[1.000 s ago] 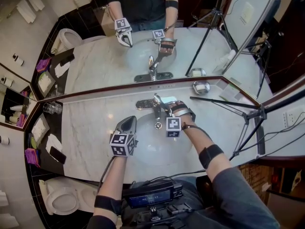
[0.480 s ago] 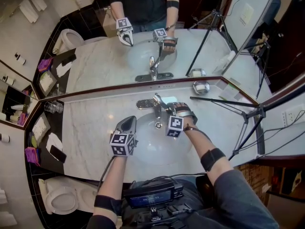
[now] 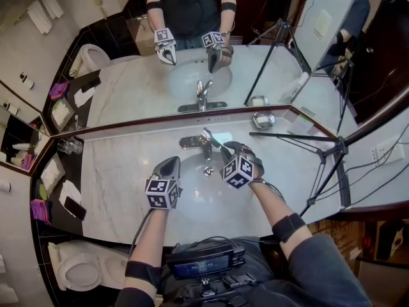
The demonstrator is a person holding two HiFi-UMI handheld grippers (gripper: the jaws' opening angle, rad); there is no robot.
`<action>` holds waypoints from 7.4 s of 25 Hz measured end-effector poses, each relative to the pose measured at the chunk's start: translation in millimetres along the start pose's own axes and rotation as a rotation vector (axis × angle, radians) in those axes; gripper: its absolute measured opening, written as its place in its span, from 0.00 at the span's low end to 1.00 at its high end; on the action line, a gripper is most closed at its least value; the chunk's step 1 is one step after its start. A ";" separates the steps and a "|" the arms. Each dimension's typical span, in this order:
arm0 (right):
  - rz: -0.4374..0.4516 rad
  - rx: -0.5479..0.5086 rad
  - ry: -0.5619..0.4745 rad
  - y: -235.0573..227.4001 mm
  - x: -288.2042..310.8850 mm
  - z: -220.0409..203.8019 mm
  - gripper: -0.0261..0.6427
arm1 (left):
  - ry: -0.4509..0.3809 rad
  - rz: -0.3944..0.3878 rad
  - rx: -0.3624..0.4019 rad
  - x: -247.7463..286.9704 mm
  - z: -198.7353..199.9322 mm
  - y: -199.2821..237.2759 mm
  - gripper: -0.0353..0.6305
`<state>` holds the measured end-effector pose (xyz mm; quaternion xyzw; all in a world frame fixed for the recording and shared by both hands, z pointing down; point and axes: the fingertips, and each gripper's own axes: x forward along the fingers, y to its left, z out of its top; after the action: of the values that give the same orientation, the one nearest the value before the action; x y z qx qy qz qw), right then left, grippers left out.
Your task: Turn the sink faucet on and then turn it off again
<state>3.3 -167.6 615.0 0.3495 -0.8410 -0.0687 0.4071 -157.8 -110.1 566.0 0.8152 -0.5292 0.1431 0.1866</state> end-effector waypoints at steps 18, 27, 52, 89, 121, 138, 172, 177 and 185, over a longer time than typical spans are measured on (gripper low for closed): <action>0.031 0.745 -0.204 -22.6 -60.3 -25.9 0.07 | -0.022 -0.001 -0.007 -6.7 1.4 -4.0 0.05; 0.036 0.786 -0.198 -16.8 -61.2 -35.6 0.07 | -0.035 -0.026 0.039 -5.5 3.0 -10.2 0.05; -0.001 0.809 -0.159 -28.1 -61.6 -76.7 0.07 | 0.212 -0.203 0.766 117.0 -38.1 -89.5 0.40; -0.010 0.846 -0.128 -37.4 -52.4 -100.5 0.07 | 0.223 -0.190 0.991 182.8 -49.4 -104.5 0.26; 0.028 0.826 -0.143 -24.6 -48.4 -81.4 0.07 | 0.225 -0.208 0.757 166.9 -19.3 -78.5 0.23; 0.085 0.752 -0.179 -5.2 -42.4 -40.8 0.07 | 0.064 -0.046 0.282 53.7 26.5 -28.5 0.06; 0.107 0.707 -0.187 6.2 -46.7 -18.9 0.07 | 0.009 0.082 0.038 -3.0 -8.5 22.8 0.06; 0.102 0.721 -0.182 2.8 -43.3 -24.8 0.07 | 0.019 0.026 0.084 26.2 3.2 9.8 0.08; 0.090 0.740 -0.178 -9.6 -39.0 -33.4 0.07 | 0.075 -0.102 0.261 78.2 21.0 -26.1 0.20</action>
<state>49.4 -144.1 608.3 0.4282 -0.8556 0.2275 0.1812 -101.9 -173.3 577.0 0.8526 -0.4565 0.2315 0.1058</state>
